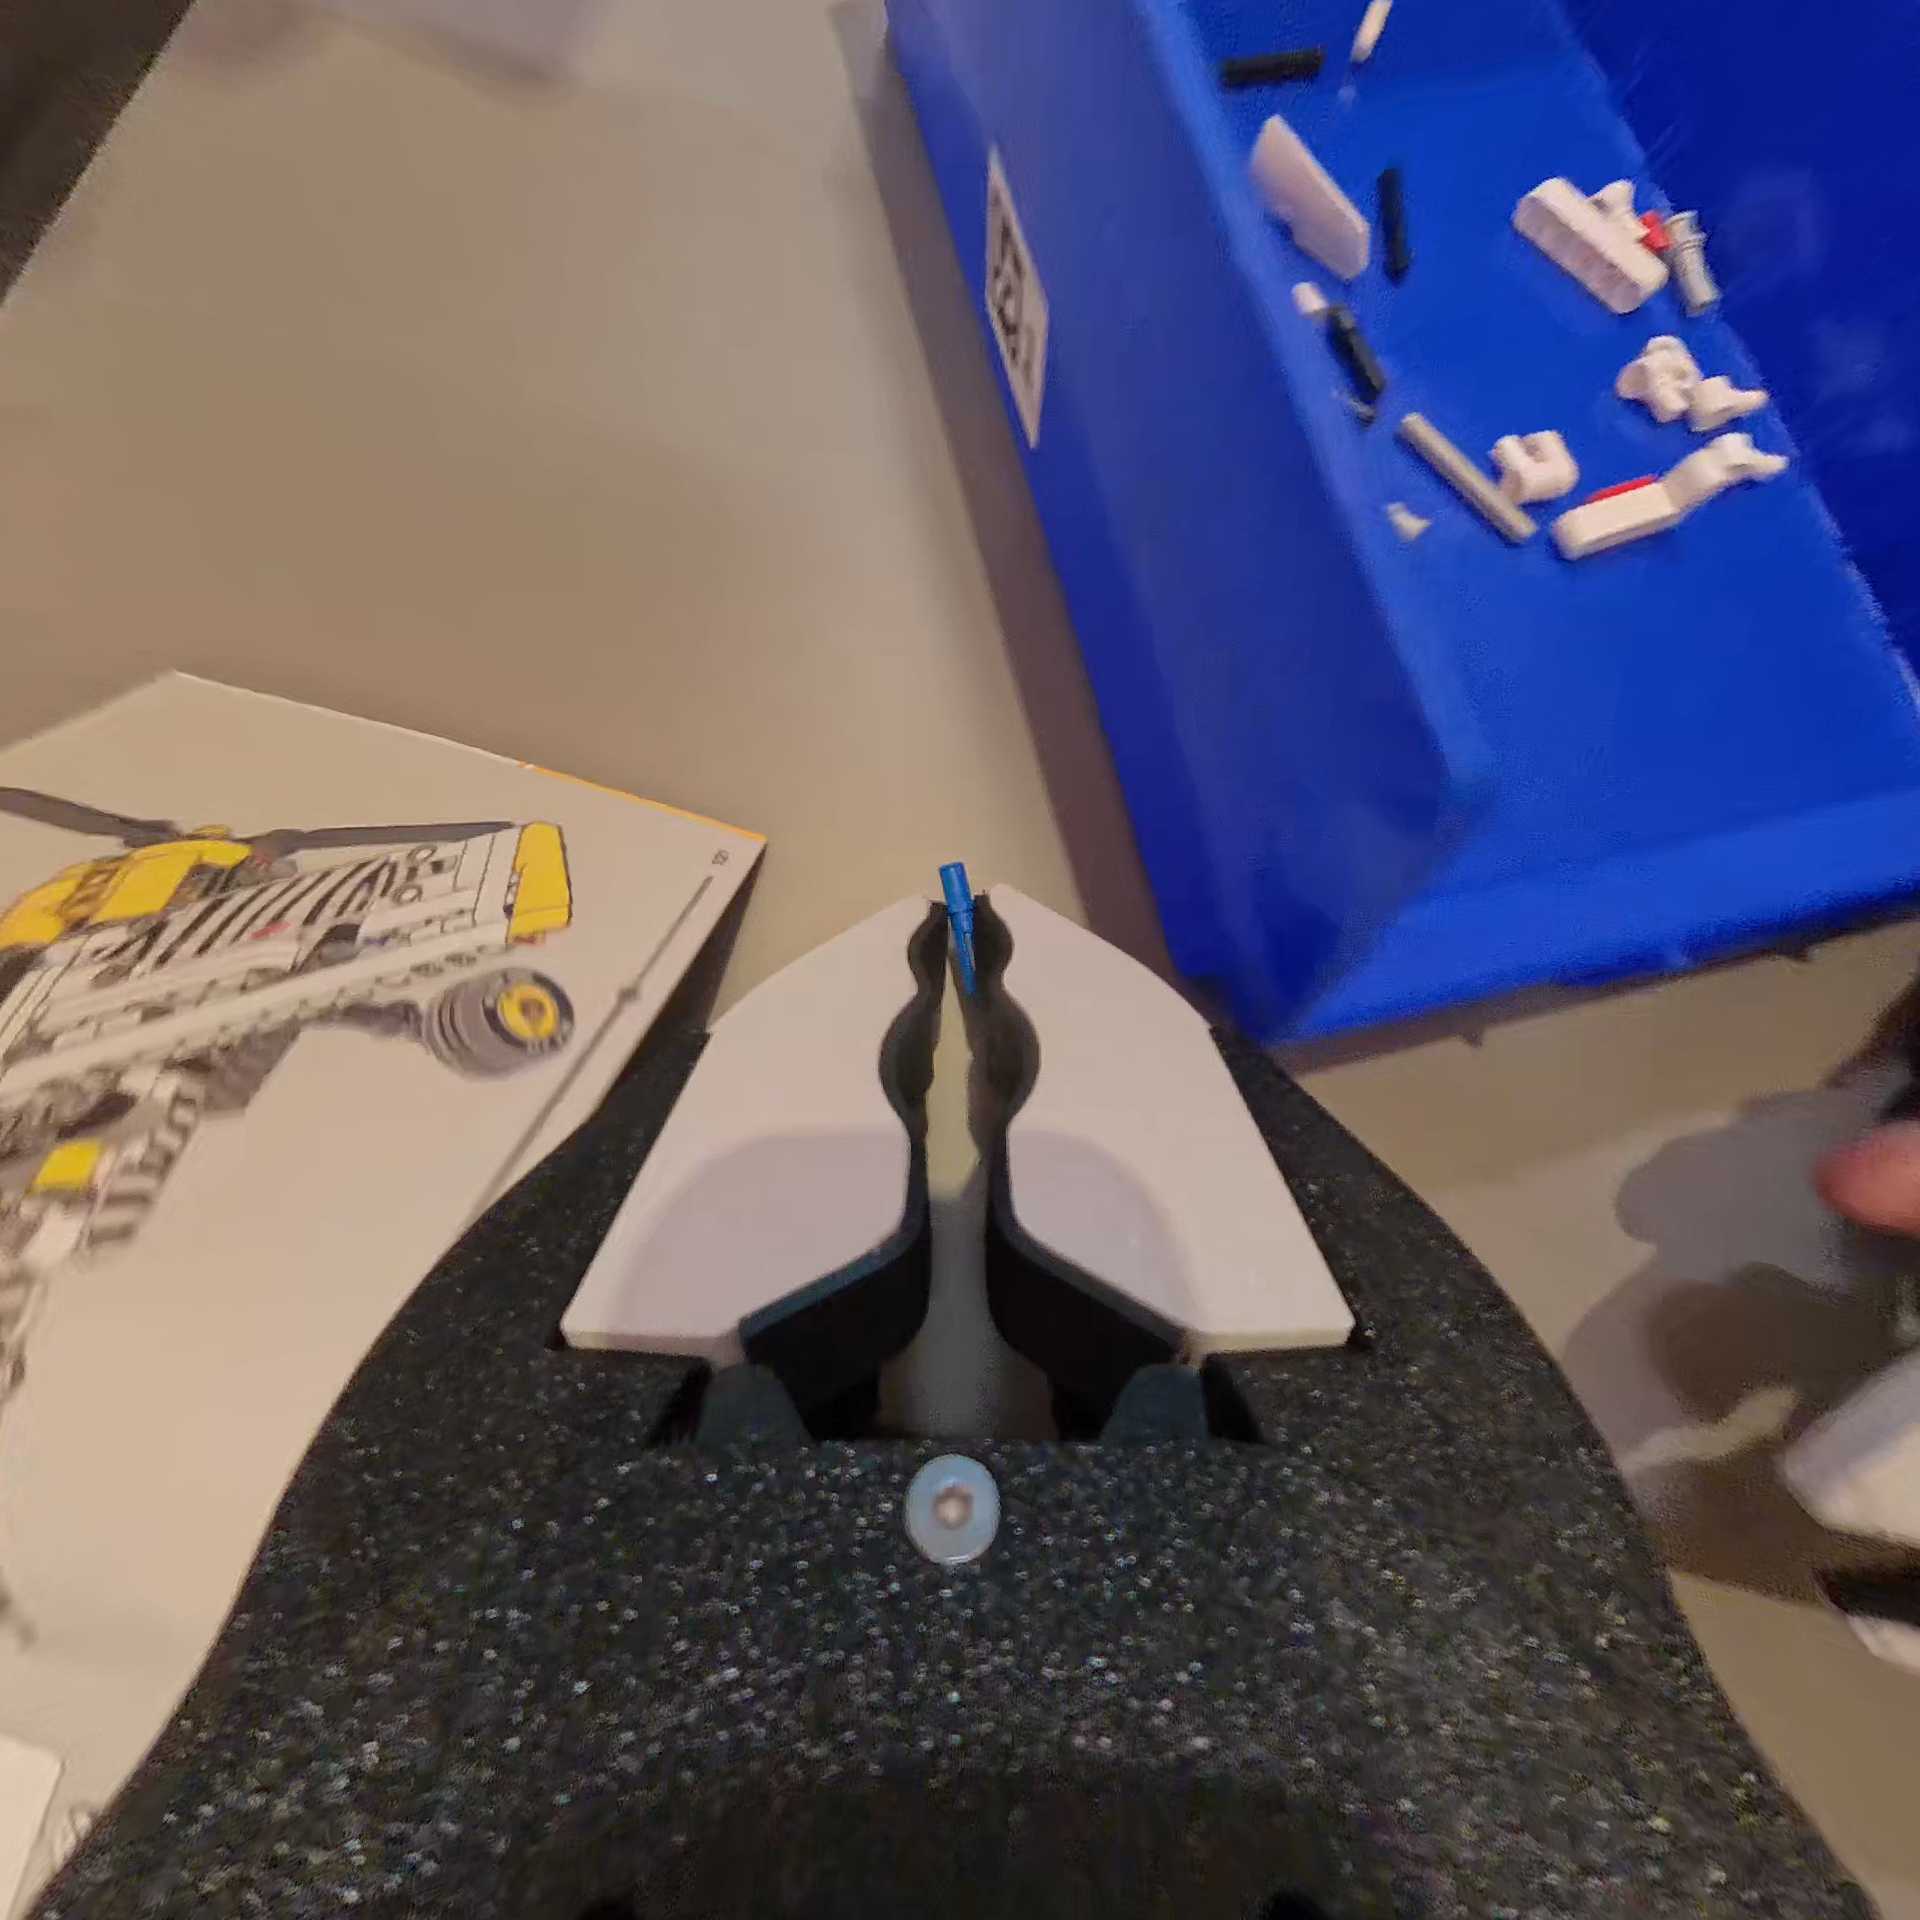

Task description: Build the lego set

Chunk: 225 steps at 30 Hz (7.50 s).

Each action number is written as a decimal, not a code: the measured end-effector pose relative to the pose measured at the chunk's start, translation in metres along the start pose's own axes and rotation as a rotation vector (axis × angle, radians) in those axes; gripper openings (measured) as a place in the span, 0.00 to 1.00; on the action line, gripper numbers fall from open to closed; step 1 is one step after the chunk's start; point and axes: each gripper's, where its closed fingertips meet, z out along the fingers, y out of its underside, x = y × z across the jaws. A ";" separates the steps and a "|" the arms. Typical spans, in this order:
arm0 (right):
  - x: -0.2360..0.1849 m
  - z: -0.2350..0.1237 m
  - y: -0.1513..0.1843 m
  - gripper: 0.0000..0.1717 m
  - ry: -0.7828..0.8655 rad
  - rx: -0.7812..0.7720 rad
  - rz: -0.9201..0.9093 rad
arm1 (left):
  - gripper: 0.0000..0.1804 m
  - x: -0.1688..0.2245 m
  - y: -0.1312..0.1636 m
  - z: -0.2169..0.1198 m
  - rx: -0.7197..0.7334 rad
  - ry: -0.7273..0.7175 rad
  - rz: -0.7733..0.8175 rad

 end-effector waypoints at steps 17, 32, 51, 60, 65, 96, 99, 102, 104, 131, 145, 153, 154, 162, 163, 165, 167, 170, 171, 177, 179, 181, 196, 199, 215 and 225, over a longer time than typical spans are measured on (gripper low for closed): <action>-0.039 -0.014 -0.058 0.12 -0.186 0.284 -0.173 | 0.03 0.116 0.068 -0.167 0.225 0.283 0.048; -0.135 0.003 -0.106 0.16 -0.502 0.562 -0.721 | 0.02 0.128 0.129 -0.230 0.243 0.454 0.022; -0.137 0.016 -0.095 0.03 -0.525 0.567 -0.703 | 0.03 0.125 0.130 -0.221 0.246 0.503 -0.099; -0.126 0.013 -0.100 0.02 -0.505 0.558 -0.624 | 0.09 0.122 0.125 -0.226 0.297 0.528 -0.167; -0.124 0.013 -0.100 0.02 -0.512 0.552 -0.599 | 0.06 0.126 0.125 -0.221 0.291 0.549 -0.183; -0.123 0.004 -0.100 0.05 -0.579 0.584 -0.517 | 0.02 0.134 0.119 -0.217 0.357 0.693 -0.275; -0.125 0.004 -0.099 0.05 -0.591 0.584 -0.518 | 0.02 0.135 0.120 -0.216 0.352 0.696 -0.275; -0.126 0.003 -0.098 0.05 -0.599 0.583 -0.521 | 0.02 0.136 0.120 -0.216 0.350 0.702 -0.277; -0.126 0.003 -0.097 0.04 -0.602 0.582 -0.522 | 0.02 0.136 0.120 -0.216 0.348 0.706 -0.276; -0.120 0.004 -0.093 0.03 -0.603 0.526 -0.504 | 0.10 0.129 0.121 -0.220 0.336 0.568 -0.293; -0.111 0.019 -0.072 0.03 -0.578 0.390 -0.482 | 0.20 0.083 0.188 -0.181 0.034 -0.067 -0.353; -0.115 0.026 -0.059 0.03 -0.577 0.304 -0.511 | 0.04 0.076 0.194 -0.173 -0.112 -0.113 -0.206; -0.115 0.028 -0.058 0.03 -0.573 0.286 -0.506 | 0.04 0.080 0.194 -0.172 -0.118 -0.088 -0.187; -0.112 0.044 -0.042 0.03 -0.557 0.088 -0.400 | 0.04 0.091 0.187 -0.167 -0.062 -0.098 0.045; -0.112 0.046 -0.039 0.03 -0.548 0.061 -0.395 | 0.04 0.091 0.184 -0.168 -0.040 -0.114 0.083; -0.111 0.050 -0.035 0.03 -0.538 0.016 -0.379 | 0.04 0.091 0.179 -0.170 -0.011 -0.148 0.150; -0.113 0.050 -0.031 0.03 -0.566 -0.018 -0.344 | 0.04 0.094 0.171 -0.173 0.040 -0.177 0.228; -0.117 0.047 -0.030 0.03 -0.627 -0.018 -0.304 | 0.04 0.100 0.161 -0.176 0.114 -0.202 0.347; -0.118 0.047 -0.031 0.03 -0.637 -0.012 -0.299 | 0.04 0.101 0.158 -0.177 0.130 -0.208 0.380; -0.125 0.041 -0.033 0.03 -0.719 0.019 -0.306 | 0.04 0.113 0.142 -0.184 0.279 -0.194 0.555; -0.128 0.038 -0.035 0.03 -0.742 0.046 -0.321 | 0.04 0.124 0.137 -0.188 0.346 -0.167 0.607; -0.131 0.036 -0.039 0.03 -0.759 0.082 -0.333 | 0.04 0.130 0.132 -0.190 0.386 -0.166 0.638; -0.126 0.052 -0.037 0.03 -0.633 0.068 -0.449 | 0.04 0.118 0.130 -0.189 0.349 -0.302 0.751; -0.129 0.050 -0.037 0.03 -0.645 0.075 -0.454 | 0.04 0.116 0.134 -0.187 0.303 -0.360 0.841; -0.138 0.042 -0.037 0.03 -0.703 0.116 -0.502 | 0.07 0.129 0.136 -0.181 0.317 -0.345 0.839; -0.141 0.039 -0.038 0.03 -0.708 0.153 -0.539 | 0.13 0.131 0.143 -0.182 0.304 -0.250 0.697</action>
